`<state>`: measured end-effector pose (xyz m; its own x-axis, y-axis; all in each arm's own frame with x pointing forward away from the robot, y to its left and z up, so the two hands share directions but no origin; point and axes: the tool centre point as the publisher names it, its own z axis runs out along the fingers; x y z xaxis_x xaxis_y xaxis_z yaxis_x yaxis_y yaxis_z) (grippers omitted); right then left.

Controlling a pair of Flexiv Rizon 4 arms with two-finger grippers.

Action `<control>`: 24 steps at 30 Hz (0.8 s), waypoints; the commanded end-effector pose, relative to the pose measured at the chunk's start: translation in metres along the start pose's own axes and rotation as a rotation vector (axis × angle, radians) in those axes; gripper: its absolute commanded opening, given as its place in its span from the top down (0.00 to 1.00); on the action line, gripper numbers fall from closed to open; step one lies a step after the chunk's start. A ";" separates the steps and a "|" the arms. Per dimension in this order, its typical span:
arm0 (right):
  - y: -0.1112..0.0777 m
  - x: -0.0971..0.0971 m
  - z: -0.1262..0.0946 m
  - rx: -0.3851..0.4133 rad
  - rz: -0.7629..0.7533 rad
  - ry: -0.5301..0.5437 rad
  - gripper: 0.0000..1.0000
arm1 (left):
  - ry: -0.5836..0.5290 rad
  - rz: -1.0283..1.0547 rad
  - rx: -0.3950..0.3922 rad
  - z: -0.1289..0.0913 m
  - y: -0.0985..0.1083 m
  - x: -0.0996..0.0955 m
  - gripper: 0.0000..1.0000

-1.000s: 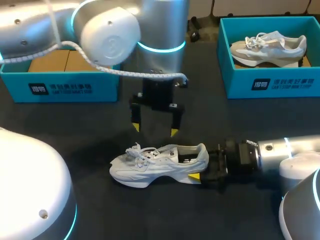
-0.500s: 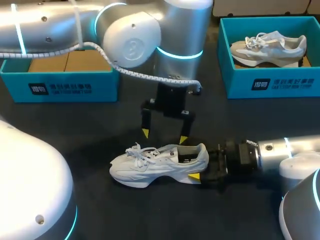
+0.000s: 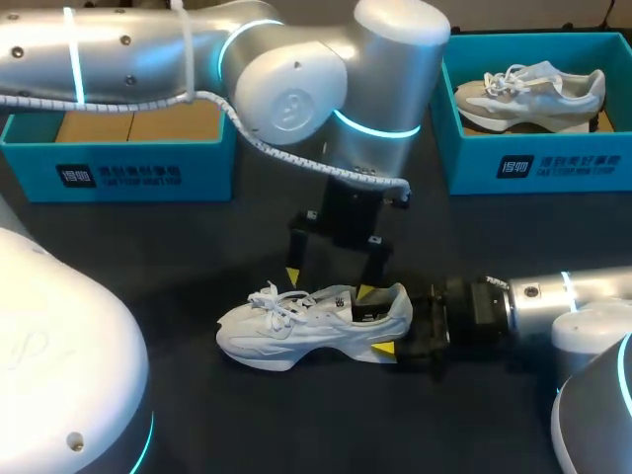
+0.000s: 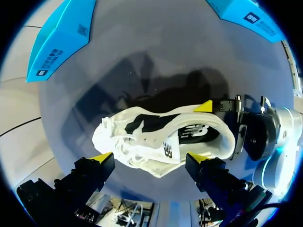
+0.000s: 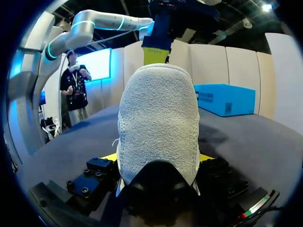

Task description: Take the shoe out of the shoebox, open the shoe tongue, remove and reinsert the insole, then place the shoe into the shoebox

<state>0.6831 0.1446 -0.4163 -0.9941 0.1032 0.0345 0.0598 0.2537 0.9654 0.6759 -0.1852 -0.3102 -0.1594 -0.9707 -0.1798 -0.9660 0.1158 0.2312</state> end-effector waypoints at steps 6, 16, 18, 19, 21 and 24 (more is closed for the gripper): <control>0.000 0.000 0.001 0.003 0.000 -0.002 1.00 | -0.073 -0.035 -0.031 0.017 -0.008 0.013 0.00; 0.000 0.000 0.001 0.003 0.000 -0.002 1.00 | -0.148 -0.058 -0.041 0.026 -0.006 0.015 0.00; 0.000 0.000 0.001 0.003 0.000 -0.002 1.00 | -0.158 -0.064 -0.044 0.027 -0.005 0.012 0.00; 0.000 0.000 0.001 0.003 0.000 -0.002 1.00 | -0.166 -0.069 -0.046 0.029 -0.005 0.010 0.00; 0.000 0.000 0.001 0.003 0.000 -0.002 1.00 | -0.176 -0.071 -0.047 0.030 -0.005 0.009 0.00; 0.000 0.000 0.001 0.003 0.000 -0.002 1.00 | -0.189 -0.077 -0.052 0.033 -0.005 0.004 0.00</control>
<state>0.6831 0.1447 -0.4163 -0.9941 0.1032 0.0346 0.0600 0.2539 0.9654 0.6726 -0.1821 -0.3417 -0.1232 -0.9218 -0.3676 -0.9668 0.0280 0.2539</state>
